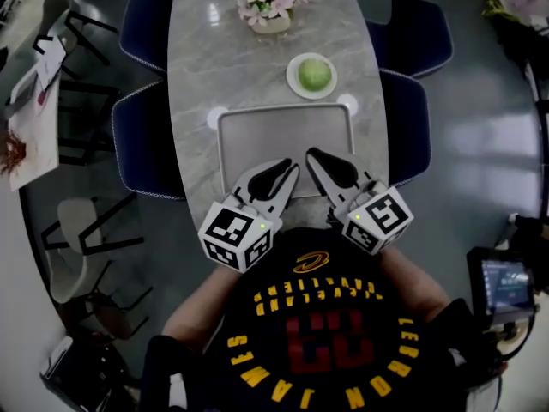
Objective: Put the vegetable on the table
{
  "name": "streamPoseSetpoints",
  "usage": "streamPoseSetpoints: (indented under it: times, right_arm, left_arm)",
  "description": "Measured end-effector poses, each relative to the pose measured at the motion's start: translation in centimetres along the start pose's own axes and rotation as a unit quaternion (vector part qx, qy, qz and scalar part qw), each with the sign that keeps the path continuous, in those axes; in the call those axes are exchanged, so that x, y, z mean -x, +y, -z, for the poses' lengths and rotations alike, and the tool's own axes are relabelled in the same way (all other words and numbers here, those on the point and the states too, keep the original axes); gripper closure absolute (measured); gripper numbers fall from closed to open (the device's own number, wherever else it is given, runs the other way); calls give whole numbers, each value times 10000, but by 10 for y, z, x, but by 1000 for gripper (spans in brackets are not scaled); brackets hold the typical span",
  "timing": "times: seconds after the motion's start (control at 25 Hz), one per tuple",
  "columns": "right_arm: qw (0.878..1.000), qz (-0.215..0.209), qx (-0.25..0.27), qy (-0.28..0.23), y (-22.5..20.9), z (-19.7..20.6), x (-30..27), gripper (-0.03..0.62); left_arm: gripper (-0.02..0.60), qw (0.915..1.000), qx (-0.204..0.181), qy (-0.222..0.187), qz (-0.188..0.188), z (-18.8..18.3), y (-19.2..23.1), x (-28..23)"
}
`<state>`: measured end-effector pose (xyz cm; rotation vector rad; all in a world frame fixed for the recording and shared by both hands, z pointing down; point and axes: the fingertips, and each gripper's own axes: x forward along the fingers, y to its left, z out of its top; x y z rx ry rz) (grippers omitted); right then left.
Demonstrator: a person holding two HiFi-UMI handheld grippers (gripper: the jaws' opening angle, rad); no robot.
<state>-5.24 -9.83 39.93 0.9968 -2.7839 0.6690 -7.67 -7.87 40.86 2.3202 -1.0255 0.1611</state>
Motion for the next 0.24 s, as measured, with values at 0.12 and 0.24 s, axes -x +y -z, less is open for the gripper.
streamPoseSetpoints:
  times: [0.12, 0.24]
  right_arm:
    - [10000, 5, 7, 17, -1, 3, -1, 569]
    - [10000, -21, 4, 41, -1, 6, -3, 569]
  left_arm:
    - [526, 10000, 24, 9, -23, 2, 3, -1]
    - [526, 10000, 27, 3, -49, 3, 5, -2]
